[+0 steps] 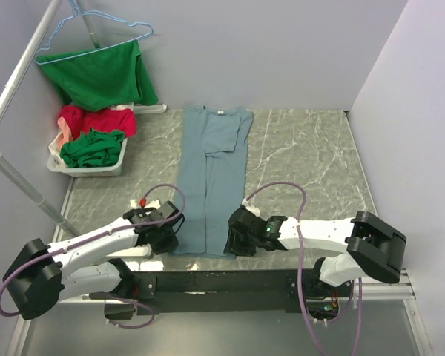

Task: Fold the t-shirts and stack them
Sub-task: Fold the tshirt

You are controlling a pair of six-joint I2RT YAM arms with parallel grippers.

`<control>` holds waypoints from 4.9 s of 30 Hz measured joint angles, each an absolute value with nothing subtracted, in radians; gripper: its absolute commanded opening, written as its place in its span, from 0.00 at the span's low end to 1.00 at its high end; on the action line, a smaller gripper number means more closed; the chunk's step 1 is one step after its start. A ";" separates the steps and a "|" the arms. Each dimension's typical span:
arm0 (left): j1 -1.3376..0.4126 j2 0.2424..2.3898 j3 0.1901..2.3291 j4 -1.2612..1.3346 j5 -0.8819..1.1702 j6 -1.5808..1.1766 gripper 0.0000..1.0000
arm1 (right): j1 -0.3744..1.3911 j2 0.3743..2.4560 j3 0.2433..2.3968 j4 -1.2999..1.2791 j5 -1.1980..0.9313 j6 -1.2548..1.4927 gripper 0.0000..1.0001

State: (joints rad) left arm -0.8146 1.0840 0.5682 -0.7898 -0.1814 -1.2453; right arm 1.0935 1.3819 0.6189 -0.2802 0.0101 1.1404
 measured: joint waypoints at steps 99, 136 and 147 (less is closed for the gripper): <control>-0.521 2.023 1.505 -0.588 -0.475 -0.876 0.39 | 0.536 1.839 1.253 -0.323 0.215 0.630 0.60; -0.454 1.551 0.855 -0.249 -0.178 -0.746 0.52 | 0.397 1.484 0.777 -0.160 -0.078 0.564 0.67; -0.455 1.471 0.742 -0.194 -0.049 -0.756 0.50 | 0.409 1.483 0.674 -0.081 -0.150 0.579 0.64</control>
State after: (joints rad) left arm -0.4549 1.4712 0.7418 -0.1936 -0.0490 -0.7563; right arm 0.4091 1.4830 0.6743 -0.0807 -0.1497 0.5785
